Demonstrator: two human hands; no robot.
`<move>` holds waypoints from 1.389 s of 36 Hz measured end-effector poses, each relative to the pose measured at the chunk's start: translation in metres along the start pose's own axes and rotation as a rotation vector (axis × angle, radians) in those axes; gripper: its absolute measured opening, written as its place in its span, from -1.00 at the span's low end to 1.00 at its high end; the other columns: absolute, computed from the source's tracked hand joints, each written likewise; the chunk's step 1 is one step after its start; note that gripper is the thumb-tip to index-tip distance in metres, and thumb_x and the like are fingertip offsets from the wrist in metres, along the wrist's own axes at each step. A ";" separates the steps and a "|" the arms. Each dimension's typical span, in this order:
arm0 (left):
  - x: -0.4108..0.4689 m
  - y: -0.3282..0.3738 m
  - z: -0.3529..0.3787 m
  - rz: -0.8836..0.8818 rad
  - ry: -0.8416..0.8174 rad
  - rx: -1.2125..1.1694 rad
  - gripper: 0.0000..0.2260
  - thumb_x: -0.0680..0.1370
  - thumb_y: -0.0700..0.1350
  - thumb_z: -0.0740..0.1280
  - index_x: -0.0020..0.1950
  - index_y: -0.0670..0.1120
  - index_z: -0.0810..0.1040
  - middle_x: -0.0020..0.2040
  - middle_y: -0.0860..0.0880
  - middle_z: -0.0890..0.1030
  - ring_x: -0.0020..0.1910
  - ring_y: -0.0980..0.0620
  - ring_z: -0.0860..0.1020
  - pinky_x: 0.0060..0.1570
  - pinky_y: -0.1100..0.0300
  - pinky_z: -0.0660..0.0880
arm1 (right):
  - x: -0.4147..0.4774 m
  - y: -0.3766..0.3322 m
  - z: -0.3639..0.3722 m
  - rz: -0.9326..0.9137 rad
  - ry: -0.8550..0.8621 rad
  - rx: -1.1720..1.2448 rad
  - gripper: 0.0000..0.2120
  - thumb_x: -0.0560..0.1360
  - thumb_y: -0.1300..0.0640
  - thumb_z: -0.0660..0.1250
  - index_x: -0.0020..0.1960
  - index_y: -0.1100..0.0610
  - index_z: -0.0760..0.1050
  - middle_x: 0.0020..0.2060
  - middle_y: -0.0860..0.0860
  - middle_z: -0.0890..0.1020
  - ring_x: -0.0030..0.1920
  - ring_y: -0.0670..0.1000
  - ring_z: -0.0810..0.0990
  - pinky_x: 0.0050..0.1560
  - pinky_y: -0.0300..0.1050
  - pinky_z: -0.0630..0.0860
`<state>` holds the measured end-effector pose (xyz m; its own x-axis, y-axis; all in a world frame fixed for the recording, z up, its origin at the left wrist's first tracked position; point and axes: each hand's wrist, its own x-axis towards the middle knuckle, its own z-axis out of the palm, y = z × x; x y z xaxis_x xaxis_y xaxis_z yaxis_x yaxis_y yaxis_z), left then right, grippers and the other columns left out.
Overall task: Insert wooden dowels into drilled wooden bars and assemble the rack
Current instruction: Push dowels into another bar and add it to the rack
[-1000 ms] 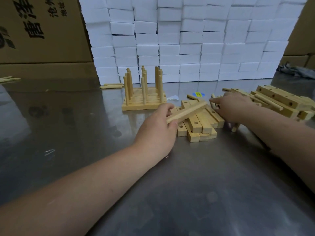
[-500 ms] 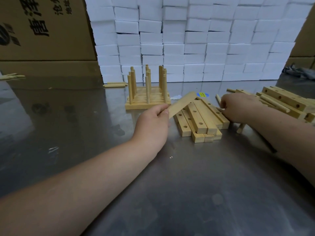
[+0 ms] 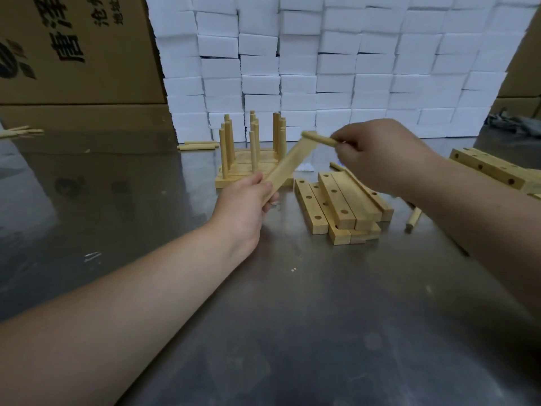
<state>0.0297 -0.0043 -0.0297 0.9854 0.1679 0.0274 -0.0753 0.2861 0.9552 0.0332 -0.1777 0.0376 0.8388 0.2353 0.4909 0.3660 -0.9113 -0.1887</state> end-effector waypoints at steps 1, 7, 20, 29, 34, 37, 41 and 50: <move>0.001 0.002 0.001 -0.041 0.003 -0.070 -0.66 0.57 -0.34 0.20 0.35 -0.25 0.39 -0.06 -0.06 0.50 -0.19 0.05 0.52 -0.10 0.27 0.48 | -0.004 -0.008 -0.003 -0.036 -0.019 0.022 -0.76 0.56 0.10 0.11 0.05 0.04 0.56 -0.29 0.01 0.57 -0.43 -0.06 0.39 -0.42 -0.18 0.31; 0.004 0.006 0.001 -0.243 -0.007 -0.333 -0.86 0.58 -0.31 0.15 -0.05 -0.18 0.49 -0.13 -0.10 0.56 -0.26 0.03 0.50 -0.27 0.30 0.42 | -0.020 -0.032 0.002 -0.108 -0.063 -0.015 -0.74 0.53 0.02 0.15 0.11 -0.08 0.56 -0.40 -0.14 0.50 -0.44 -0.17 0.34 -0.44 -0.25 0.19; 0.001 0.004 -0.001 -0.231 -0.158 -0.244 -0.78 0.61 -0.08 0.14 0.11 -0.12 0.52 -0.37 -0.03 0.60 -0.46 0.08 0.54 -0.39 0.28 0.46 | -0.024 -0.030 0.011 -0.116 -0.060 -0.058 -0.72 0.51 0.03 0.15 0.12 -0.06 0.56 -0.45 -0.16 0.39 -0.40 -0.18 0.32 -0.42 -0.29 0.18; 0.000 0.003 0.002 -0.219 -0.135 -0.220 -0.89 0.61 -0.18 0.16 0.02 -0.12 0.48 -0.26 -0.05 0.55 -0.42 0.09 0.53 -0.34 0.26 0.43 | -0.023 -0.029 0.011 -0.099 -0.015 -0.026 -0.70 0.50 0.04 0.16 0.17 -0.09 0.54 -0.48 -0.24 0.31 -0.43 -0.24 0.27 -0.41 -0.36 0.14; 0.001 0.002 0.001 -0.204 -0.149 -0.197 -0.97 0.54 -0.19 0.28 -0.08 -0.11 0.52 -0.31 0.00 0.49 -0.37 0.10 0.45 -0.37 0.30 0.40 | -0.022 -0.028 0.008 -0.085 0.003 0.012 -0.71 0.48 0.04 0.18 0.14 -0.08 0.56 -0.50 -0.27 0.30 -0.44 -0.24 0.27 -0.39 -0.38 0.15; 0.001 0.001 0.001 -0.188 -0.146 -0.172 -0.96 0.54 -0.18 0.27 -0.07 -0.11 0.50 -0.31 -0.02 0.47 -0.43 0.09 0.44 -0.46 0.29 0.40 | -0.023 -0.030 0.007 -0.079 0.015 0.024 -0.71 0.47 0.04 0.19 0.12 -0.09 0.57 -0.53 -0.27 0.29 -0.46 -0.24 0.28 -0.40 -0.37 0.14; -0.001 0.002 0.001 -0.164 -0.147 -0.169 -0.88 0.58 -0.18 0.14 0.00 -0.15 0.45 -0.32 -0.06 0.56 -0.52 0.06 0.51 -0.50 0.31 0.40 | -0.024 -0.033 0.005 -0.106 -0.027 0.055 -0.71 0.45 0.04 0.19 0.10 -0.09 0.58 -0.62 -0.22 0.36 -0.44 -0.42 0.36 -0.41 -0.36 0.15; -0.003 0.003 0.004 -0.164 -0.099 -0.123 -0.63 0.65 0.04 0.02 0.05 -0.12 0.56 -0.42 -0.04 0.57 -0.56 0.09 0.35 -0.53 0.34 0.33 | -0.025 -0.035 0.003 -0.160 -0.106 0.029 -0.71 0.43 0.01 0.18 0.05 -0.13 0.60 -0.52 -0.24 0.39 -0.40 -0.33 0.41 -0.43 -0.31 0.17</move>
<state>0.0275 -0.0074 -0.0259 0.9957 0.0178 -0.0912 0.0755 0.4156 0.9064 0.0003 -0.1505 0.0290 0.8062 0.4117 0.4249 0.5082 -0.8496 -0.1410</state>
